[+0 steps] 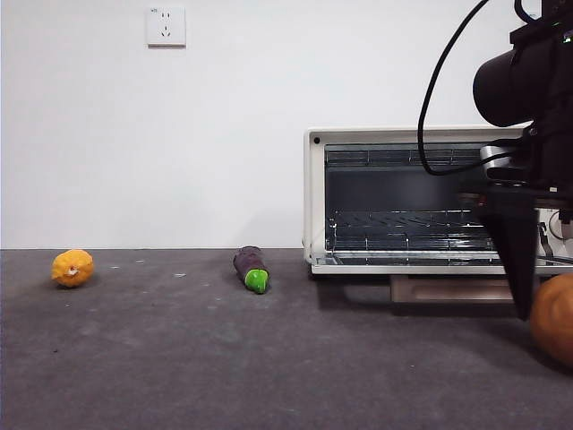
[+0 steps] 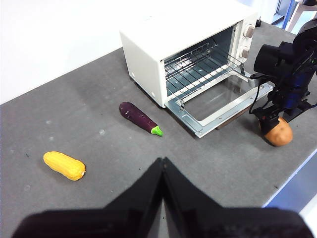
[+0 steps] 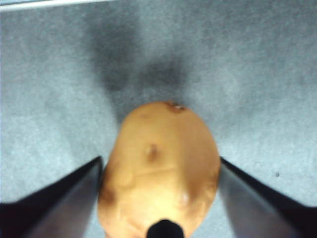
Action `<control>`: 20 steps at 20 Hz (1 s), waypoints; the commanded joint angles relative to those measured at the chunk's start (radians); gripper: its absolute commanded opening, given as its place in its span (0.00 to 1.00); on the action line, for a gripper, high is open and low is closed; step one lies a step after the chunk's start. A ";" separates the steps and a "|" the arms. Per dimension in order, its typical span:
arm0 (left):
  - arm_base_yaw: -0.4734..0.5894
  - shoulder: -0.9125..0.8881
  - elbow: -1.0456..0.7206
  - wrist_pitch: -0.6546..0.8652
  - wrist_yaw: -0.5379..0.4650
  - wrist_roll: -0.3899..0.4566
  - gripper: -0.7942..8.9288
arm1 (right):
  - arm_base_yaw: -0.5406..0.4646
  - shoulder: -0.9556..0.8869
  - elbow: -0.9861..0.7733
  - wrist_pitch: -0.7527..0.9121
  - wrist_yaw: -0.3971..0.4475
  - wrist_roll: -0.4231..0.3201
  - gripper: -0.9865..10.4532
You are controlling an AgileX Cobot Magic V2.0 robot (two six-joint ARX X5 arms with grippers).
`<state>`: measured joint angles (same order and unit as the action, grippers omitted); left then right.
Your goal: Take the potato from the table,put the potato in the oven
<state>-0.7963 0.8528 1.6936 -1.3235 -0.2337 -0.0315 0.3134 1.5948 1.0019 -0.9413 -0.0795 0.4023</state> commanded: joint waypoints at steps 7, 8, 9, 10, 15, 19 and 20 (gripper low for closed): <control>0.001 -0.005 -0.006 0.005 -0.004 0.013 0.08 | 0.002 -0.003 0.084 -0.172 -0.097 -0.037 0.14; 0.001 -0.005 -0.006 0.005 -0.004 0.014 0.08 | 0.002 -0.003 0.121 -0.212 -0.097 -0.031 0.14; 0.001 -0.005 -0.006 0.005 -0.004 0.014 0.08 | 0.002 -0.003 0.161 -0.243 -0.097 -0.029 0.14; 0.001 -0.005 -0.006 0.005 -0.004 0.016 0.08 | 0.002 -0.003 0.201 -0.251 -0.096 -0.029 0.14; 0.001 -0.005 -0.006 0.005 -0.004 0.016 0.08 | 0.002 -0.003 0.299 -0.046 -0.096 -0.029 0.14; 0.001 -0.005 -0.006 0.005 -0.056 0.016 0.08 | 0.002 -0.003 0.301 0.198 -0.092 -0.028 0.14; 0.001 -0.005 -0.006 0.005 -0.077 0.016 0.08 | 0.002 -0.003 0.301 0.248 -0.083 -0.028 0.14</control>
<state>-0.7967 0.8528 1.6936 -1.3235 -0.3061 -0.0261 0.3138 1.5921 1.3014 -0.6979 -0.1635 0.3763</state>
